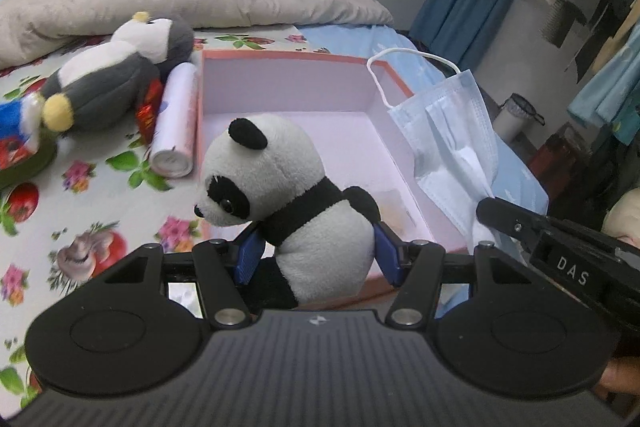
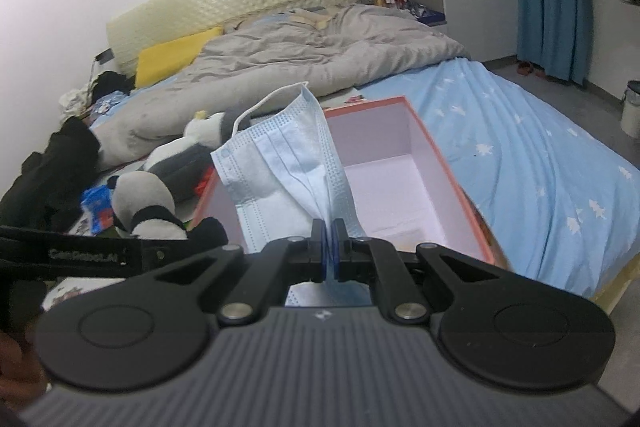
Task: Organize soft objects
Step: 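Carry the panda plush and face mask over the pink box with both grippers, then open both grippers to drop the panda and mask into the box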
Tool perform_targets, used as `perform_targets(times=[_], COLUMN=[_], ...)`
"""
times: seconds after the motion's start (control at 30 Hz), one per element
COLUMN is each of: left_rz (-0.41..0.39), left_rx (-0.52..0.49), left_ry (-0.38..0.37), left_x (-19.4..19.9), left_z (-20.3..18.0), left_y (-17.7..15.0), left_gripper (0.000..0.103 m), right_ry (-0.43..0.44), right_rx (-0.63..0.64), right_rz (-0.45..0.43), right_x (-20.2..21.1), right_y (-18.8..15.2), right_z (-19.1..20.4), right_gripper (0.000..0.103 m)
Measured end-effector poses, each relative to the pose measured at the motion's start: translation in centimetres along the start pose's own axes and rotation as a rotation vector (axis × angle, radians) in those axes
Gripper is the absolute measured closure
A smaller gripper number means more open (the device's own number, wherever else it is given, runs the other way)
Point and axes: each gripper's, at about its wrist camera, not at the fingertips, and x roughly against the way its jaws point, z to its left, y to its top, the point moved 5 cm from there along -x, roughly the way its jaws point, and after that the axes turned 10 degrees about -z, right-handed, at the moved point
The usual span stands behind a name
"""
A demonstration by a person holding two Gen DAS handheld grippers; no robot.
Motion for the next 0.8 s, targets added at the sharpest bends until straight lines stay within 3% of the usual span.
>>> perform_targets(times=[0.27, 0.53, 0.8], left_rz=[0.071, 0.144, 0.178], left_rx=[-0.002, -0.005, -0.013], left_ry=[0.022, 0.044, 0.06], left_x=[-7.1, -13.8, -16.7], left_z=[0.3, 1.7, 2.5], left_y=[1.6, 1.9, 1.5], left_gripper=[0.039, 0.038, 0.038], right_ry=[-0.015, -0.022, -0.03], right_rx=[-0.017, -0.035, -0.033], right_rz=[0.051, 0.137, 0.199], right_x=[-5.6, -11.5, -15.4], right_y=[0.9, -0.4, -1.5], right_z=[-3.6, -6.0, -7.0], right_gripper=[0.096, 0.095, 0.094])
